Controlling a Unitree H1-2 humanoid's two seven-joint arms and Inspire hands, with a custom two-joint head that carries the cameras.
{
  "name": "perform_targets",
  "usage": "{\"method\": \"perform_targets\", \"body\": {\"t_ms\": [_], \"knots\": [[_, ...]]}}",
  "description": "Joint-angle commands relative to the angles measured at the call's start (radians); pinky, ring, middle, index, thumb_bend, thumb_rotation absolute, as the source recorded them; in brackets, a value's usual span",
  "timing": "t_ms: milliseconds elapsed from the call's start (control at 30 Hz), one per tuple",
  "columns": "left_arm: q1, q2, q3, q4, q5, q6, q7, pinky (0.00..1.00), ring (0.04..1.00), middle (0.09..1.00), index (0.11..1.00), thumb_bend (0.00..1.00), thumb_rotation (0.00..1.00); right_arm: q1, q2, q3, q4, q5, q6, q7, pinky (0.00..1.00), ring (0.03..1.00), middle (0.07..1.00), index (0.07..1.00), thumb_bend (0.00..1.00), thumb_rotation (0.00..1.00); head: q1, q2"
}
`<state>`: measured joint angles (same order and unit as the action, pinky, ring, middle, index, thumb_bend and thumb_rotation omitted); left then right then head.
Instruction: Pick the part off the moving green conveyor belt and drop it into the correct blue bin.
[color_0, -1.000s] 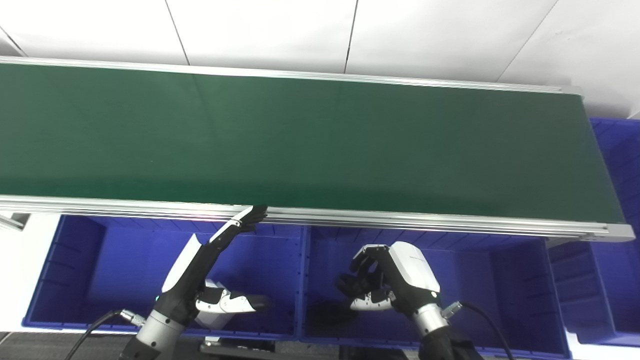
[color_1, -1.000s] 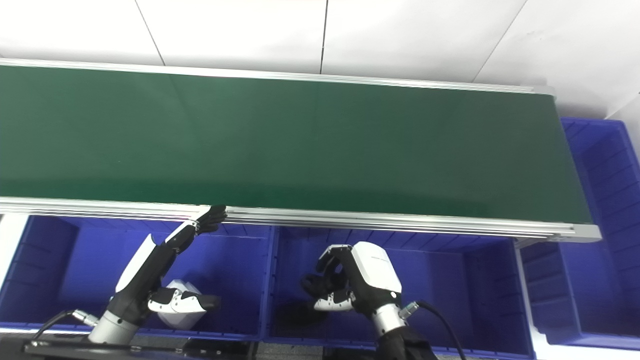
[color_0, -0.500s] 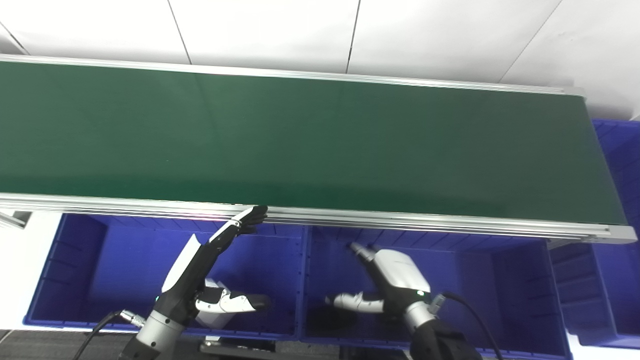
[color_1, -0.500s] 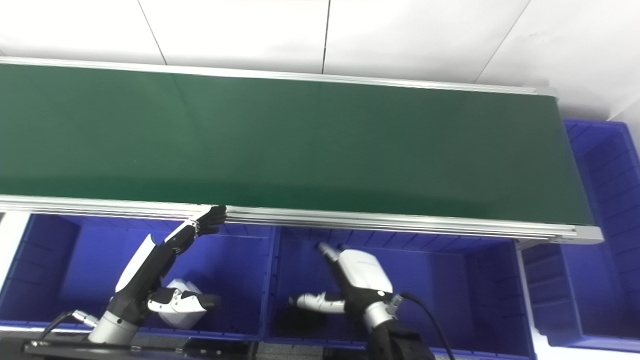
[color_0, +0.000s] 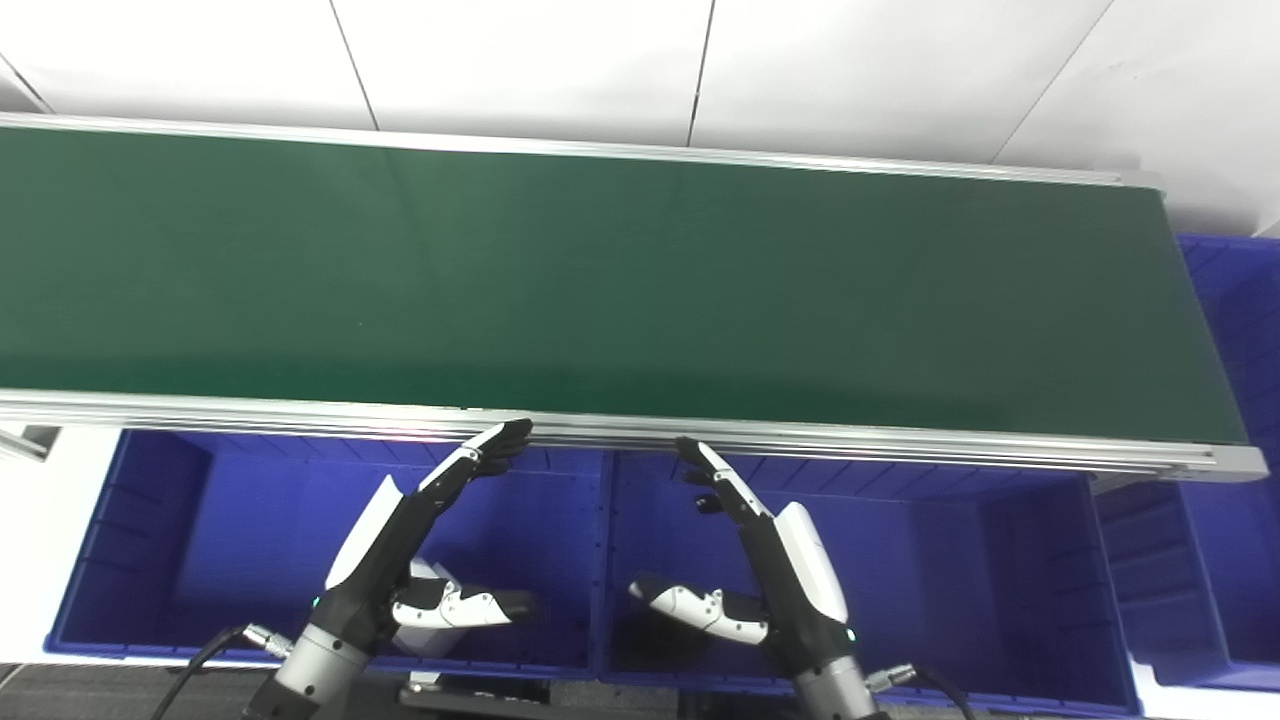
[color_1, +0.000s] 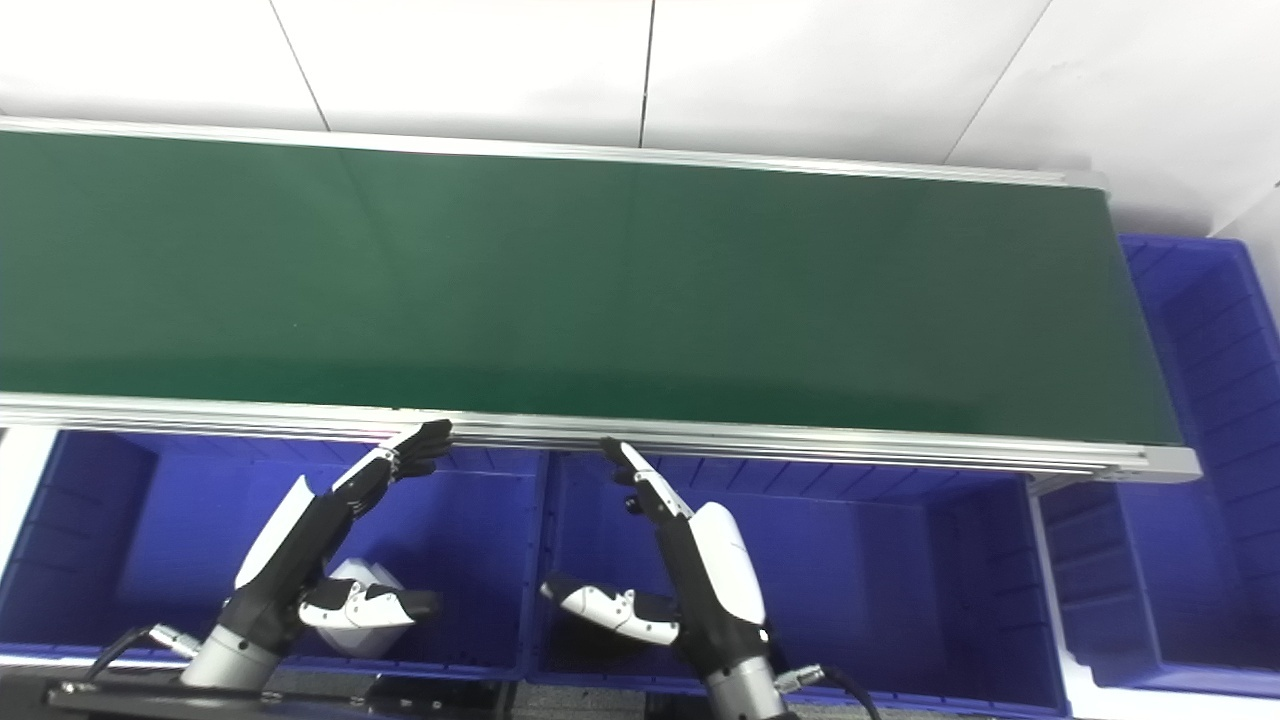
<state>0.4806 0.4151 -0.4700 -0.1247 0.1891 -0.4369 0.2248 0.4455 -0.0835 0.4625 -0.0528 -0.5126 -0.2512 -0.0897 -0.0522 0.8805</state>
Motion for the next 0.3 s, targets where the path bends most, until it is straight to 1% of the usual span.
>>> {"method": "perform_targets", "body": {"t_ms": [0,67,200,267], "knots": [[-0.014,0.017,-0.005,-0.010,0.010,-0.033,0.028,0.81,0.854,0.869,0.878,0.72,0.57,-0.003,0.009,-0.004,0.007,0.022,-0.079,-0.025,0.75,0.838,0.887,0.926,0.83,0.56,0.002,-0.010],[-0.023,0.023,-0.016,-0.002,0.012,-0.033,0.041,0.81,0.851,0.868,0.878,0.72,0.57,-0.007,0.012,-0.009,0.030,0.032,-0.098,-0.029,0.74,0.830,0.887,0.930,0.84,0.56,0.005,-0.013],[-0.037,0.032,-0.028,0.014,0.024,-0.033,0.061,0.81,0.852,0.871,0.881,0.72,0.59,-0.023,0.022,-0.022,0.092,0.065,-0.141,-0.036,0.73,0.817,0.880,0.928,0.86,0.56,0.011,-0.038],[-0.043,0.037,-0.035,0.020,0.026,-0.033,0.069,0.81,0.856,0.875,0.880,0.72,0.59,-0.030,0.026,-0.026,0.113,0.074,-0.155,-0.037,0.72,0.815,0.879,0.930,0.87,0.56,0.008,-0.040]]}}
